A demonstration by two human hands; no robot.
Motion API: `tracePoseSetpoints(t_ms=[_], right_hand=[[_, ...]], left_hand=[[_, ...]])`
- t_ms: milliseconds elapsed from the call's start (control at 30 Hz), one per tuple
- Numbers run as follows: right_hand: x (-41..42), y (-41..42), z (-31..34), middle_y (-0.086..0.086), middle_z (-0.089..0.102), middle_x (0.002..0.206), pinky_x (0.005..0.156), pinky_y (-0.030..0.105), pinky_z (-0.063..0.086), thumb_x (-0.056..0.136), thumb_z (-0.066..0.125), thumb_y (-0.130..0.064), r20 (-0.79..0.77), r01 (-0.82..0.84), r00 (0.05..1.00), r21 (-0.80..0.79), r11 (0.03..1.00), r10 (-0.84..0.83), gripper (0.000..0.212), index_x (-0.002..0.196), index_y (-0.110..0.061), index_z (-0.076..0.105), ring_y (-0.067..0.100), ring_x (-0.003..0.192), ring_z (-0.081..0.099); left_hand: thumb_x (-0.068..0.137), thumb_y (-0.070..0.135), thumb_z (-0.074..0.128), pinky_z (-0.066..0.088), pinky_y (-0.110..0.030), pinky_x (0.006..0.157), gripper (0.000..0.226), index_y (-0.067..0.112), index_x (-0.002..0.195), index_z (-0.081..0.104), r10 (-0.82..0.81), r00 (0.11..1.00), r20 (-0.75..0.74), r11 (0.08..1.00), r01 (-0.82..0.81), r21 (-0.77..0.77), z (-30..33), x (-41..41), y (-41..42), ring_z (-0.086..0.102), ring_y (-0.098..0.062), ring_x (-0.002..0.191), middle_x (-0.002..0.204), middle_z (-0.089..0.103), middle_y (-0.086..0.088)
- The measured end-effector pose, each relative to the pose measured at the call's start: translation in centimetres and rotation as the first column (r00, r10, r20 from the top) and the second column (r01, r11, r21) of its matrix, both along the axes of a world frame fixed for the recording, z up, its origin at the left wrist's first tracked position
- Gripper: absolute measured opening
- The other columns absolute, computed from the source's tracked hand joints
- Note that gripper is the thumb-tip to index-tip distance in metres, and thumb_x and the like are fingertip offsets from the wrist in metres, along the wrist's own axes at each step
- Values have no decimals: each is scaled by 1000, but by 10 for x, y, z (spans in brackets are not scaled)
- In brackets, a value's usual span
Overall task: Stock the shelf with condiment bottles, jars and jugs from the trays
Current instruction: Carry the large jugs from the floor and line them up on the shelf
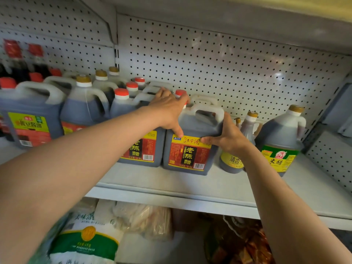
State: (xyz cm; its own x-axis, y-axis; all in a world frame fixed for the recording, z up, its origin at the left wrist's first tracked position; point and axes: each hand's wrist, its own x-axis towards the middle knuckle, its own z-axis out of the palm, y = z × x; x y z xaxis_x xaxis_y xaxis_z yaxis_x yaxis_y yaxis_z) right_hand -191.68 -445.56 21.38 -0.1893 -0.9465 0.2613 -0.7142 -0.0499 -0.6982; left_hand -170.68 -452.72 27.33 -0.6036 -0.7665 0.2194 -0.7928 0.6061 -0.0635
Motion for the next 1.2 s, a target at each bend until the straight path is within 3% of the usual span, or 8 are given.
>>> tracePoseSetpoints(t_ms=[167, 267, 400, 567, 667, 867, 1067, 1200], right_hand=[[19, 21, -4, 4, 46, 135, 91, 28, 40, 76, 87, -26, -69, 151, 986, -33, 988, -153, 97, 150, -17, 25, 29, 129, 45], [35, 42, -14, 6, 46, 146, 89, 25, 37, 79, 84, -25, -81, 241, 967, -27, 970, -242, 103, 156, -16, 17, 29, 131, 48], [66, 70, -30, 9, 51, 144, 94, 33, 43, 74, 87, -25, -110, 356, 926, -68, 932, -361, 96, 150, -12, 30, 32, 130, 50], [133, 92, -56, 15, 53, 137, 96, 39, 43, 70, 88, -38, -242, 381, 890, -69, 922, -386, 94, 146, -10, 39, 35, 126, 50], [188, 97, -77, 14, 53, 139, 98, 41, 43, 72, 86, -43, -311, 342, 891, -18, 940, -330, 91, 145, -12, 41, 36, 126, 50], [309, 101, -126, 7, 53, 134, 94, 38, 46, 75, 83, -43, -390, 237, 906, 151, 960, -163, 76, 139, -30, 45, 27, 125, 50], [404, 108, -190, 5, 49, 143, 102, 40, 42, 76, 82, -45, -452, 102, 889, 353, 930, 74, 81, 145, -30, 41, 30, 132, 42], [435, 113, -230, 5, 45, 146, 103, 39, 42, 77, 81, -45, -453, 31, 867, 463, 886, 206, 82, 146, -30, 38, 28, 134, 40]], left_hand=[[60, 61, 84, 12, -45, 119, 120, 24, 151, 15, 8, 998, -66, 999, -10, -37, -10, 6, 7, 25, -35, 140, 143, 43, -17], [64, 60, 83, 11, -44, 120, 124, 23, 155, 8, -36, 986, -164, 995, 20, -95, -25, 23, 16, 14, -31, 147, 155, 31, -12], [65, 58, 83, 11, -40, 121, 123, 21, 157, 11, -104, 959, -263, 987, 67, -147, -49, 65, 28, 6, -27, 151, 161, 17, -9], [62, 54, 86, 22, -40, 120, 117, 22, 155, 23, -72, 948, -311, 997, 66, -29, -89, 145, 45, 19, -30, 147, 159, 24, -12], [62, 47, 89, 35, -41, 111, 107, 24, 150, 33, -35, 929, -367, 994, 69, 80, -122, 207, 60, 33, -30, 134, 145, 36, -10], [69, 37, 87, 44, -41, 96, 81, 24, 137, 46, 101, 934, -343, 948, 14, 317, -190, 330, 75, 43, -29, 123, 129, 39, -8], [69, 45, 85, 49, -40, 91, 79, 31, 135, 44, 204, 952, -230, 882, -76, 464, -256, 424, 98, 41, -26, 128, 137, 35, -3], [70, 44, 85, 48, -42, 95, 80, 26, 137, 46, 239, 956, -172, 840, -114, 531, -297, 465, 112, 40, -25, 129, 138, 37, -4]])
